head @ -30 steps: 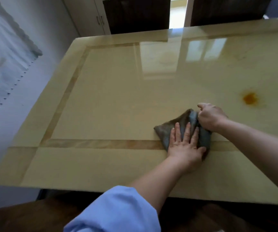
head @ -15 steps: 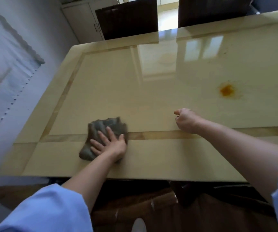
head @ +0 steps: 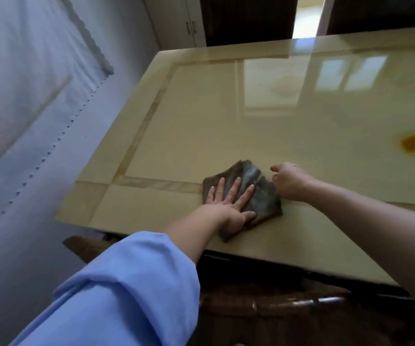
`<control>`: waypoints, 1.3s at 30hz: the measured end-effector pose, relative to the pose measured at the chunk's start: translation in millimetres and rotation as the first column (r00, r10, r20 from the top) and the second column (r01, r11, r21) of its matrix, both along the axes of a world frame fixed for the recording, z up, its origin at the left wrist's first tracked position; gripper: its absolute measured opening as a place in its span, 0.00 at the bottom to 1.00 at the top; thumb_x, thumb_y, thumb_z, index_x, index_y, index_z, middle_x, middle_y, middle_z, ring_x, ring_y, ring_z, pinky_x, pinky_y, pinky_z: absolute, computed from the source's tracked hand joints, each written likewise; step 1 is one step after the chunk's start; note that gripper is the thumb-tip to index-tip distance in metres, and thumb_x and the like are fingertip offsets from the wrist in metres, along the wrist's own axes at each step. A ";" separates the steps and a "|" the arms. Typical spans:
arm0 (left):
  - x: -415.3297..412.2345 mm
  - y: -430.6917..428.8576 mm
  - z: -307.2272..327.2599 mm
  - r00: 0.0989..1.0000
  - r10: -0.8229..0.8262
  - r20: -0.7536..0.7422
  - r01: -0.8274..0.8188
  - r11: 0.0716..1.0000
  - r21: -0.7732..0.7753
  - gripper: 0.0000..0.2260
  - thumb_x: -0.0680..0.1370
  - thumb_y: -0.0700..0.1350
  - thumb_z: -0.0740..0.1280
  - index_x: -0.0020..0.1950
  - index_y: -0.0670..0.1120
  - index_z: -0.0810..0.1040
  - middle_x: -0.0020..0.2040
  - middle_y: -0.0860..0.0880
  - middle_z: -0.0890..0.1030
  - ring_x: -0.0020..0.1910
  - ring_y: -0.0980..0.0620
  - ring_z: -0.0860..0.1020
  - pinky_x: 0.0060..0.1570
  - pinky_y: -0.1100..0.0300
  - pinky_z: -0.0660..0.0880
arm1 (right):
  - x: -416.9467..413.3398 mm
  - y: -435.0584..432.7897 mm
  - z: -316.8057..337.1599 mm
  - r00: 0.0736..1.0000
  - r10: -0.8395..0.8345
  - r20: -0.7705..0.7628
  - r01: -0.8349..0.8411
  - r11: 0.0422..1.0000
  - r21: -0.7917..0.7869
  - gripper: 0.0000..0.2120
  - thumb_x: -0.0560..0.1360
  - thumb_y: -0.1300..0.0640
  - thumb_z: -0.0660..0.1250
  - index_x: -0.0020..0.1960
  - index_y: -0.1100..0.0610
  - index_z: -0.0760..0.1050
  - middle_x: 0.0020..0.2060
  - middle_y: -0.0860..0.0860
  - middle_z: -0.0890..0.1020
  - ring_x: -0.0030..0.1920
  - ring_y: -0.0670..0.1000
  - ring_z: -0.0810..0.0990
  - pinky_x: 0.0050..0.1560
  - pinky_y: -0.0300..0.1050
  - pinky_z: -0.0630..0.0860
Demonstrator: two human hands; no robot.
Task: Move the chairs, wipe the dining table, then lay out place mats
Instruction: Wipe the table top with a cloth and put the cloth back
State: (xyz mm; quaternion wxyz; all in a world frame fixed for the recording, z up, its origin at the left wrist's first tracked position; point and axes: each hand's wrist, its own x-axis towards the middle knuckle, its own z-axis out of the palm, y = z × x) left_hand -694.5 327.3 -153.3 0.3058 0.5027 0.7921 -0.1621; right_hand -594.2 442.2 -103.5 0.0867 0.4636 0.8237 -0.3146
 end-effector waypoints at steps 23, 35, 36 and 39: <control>-104.1 -84.5 15.0 0.883 0.453 -0.125 -0.470 0.854 -0.225 0.33 0.79 0.63 0.44 0.75 0.51 0.31 0.75 0.43 0.28 0.73 0.32 0.34 0.73 0.41 0.36 | -65.1 -18.0 15.0 0.976 0.218 0.024 -0.218 0.976 0.003 0.19 0.79 0.62 0.55 0.68 0.63 0.70 0.65 0.61 0.74 0.65 0.61 0.73 0.63 0.50 0.70; 194.7 66.7 -5.0 0.935 -0.327 0.138 0.330 0.944 0.003 0.31 0.79 0.61 0.50 0.74 0.60 0.31 0.73 0.48 0.25 0.68 0.39 0.22 0.69 0.43 0.26 | 169.9 99.1 20.9 0.987 -0.157 0.023 0.158 0.987 -0.037 0.22 0.79 0.66 0.55 0.73 0.63 0.64 0.71 0.58 0.69 0.71 0.56 0.67 0.71 0.46 0.64; 206.4 79.7 -5.7 0.919 -0.371 0.131 0.372 0.928 0.024 0.31 0.79 0.62 0.50 0.74 0.60 0.32 0.74 0.49 0.26 0.69 0.40 0.22 0.69 0.43 0.26 | 191.1 107.8 17.4 0.980 -0.194 0.038 0.196 0.980 -0.038 0.22 0.79 0.66 0.55 0.73 0.63 0.64 0.71 0.58 0.69 0.72 0.57 0.67 0.71 0.46 0.64; 213.6 109.8 -6.2 0.895 -0.433 0.103 0.429 0.901 0.063 0.29 0.79 0.64 0.48 0.74 0.62 0.35 0.75 0.52 0.29 0.71 0.42 0.24 0.71 0.45 0.28 | 241.1 124.0 7.4 0.951 -0.299 0.078 0.301 0.954 -0.010 0.20 0.78 0.65 0.57 0.70 0.63 0.68 0.69 0.60 0.72 0.69 0.59 0.71 0.69 0.48 0.67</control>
